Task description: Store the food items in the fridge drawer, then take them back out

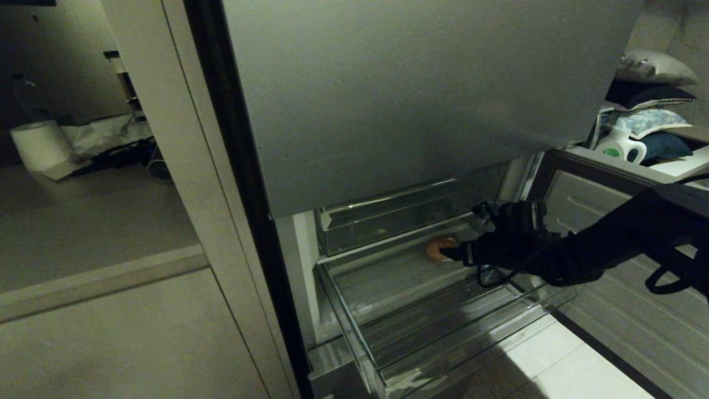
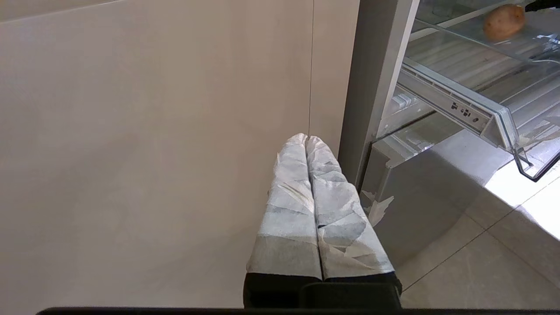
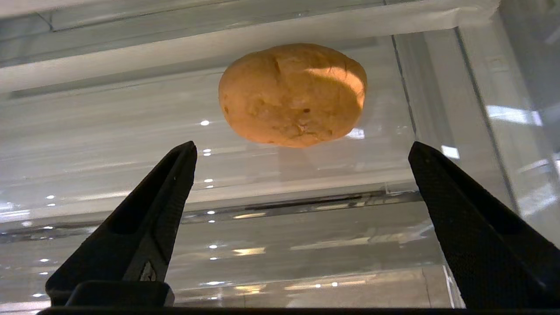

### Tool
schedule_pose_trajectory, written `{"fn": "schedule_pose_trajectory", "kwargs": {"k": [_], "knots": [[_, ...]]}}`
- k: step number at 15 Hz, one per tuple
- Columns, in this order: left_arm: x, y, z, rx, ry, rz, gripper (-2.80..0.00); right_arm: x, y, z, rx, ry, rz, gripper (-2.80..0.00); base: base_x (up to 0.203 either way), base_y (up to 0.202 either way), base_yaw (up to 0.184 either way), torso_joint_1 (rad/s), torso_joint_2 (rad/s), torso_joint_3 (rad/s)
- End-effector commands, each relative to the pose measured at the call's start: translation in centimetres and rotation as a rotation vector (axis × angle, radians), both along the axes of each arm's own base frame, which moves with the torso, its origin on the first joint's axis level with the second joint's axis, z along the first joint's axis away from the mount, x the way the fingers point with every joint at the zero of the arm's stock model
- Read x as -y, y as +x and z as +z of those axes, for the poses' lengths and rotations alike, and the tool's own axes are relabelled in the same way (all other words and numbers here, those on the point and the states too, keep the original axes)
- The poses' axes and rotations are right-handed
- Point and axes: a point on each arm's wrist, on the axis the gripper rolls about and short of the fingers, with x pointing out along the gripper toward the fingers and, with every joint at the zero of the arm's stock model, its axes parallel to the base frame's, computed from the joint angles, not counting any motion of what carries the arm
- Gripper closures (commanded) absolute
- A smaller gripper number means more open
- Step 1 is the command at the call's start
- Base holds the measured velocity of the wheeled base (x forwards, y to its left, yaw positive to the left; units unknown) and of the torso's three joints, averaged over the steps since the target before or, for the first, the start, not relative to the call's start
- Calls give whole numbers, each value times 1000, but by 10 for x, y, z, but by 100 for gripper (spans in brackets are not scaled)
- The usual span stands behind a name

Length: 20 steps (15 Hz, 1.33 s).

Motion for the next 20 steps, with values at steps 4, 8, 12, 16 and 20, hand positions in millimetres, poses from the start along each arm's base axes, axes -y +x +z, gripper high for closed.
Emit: {"fn": "schedule_pose_trajectory", "kwargs": {"k": [4, 8, 12, 16, 20], "knots": [[0, 0, 0, -2, 0, -1, 0, -2, 2, -6, -4, 1, 6, -280, 0, 0, 0, 0, 0, 0], [0, 0, 0, -2, 0, -1, 0, -1, 0, -7, -12, 7, 12, -280, 0, 0, 0, 0, 0, 0], [0, 0, 0, -2, 0, -1, 0, 1, -17, -2, -43, -2, 14, -280, 0, 0, 0, 0, 0, 0], [0, 0, 0, -2, 0, -1, 0, 7, -45, 13, -119, -17, 12, -280, 0, 0, 0, 0, 0, 0], [0, 0, 0, -2, 0, -1, 0, 10, -66, 12, -167, -27, 13, -280, 0, 0, 0, 0, 0, 0]]}}
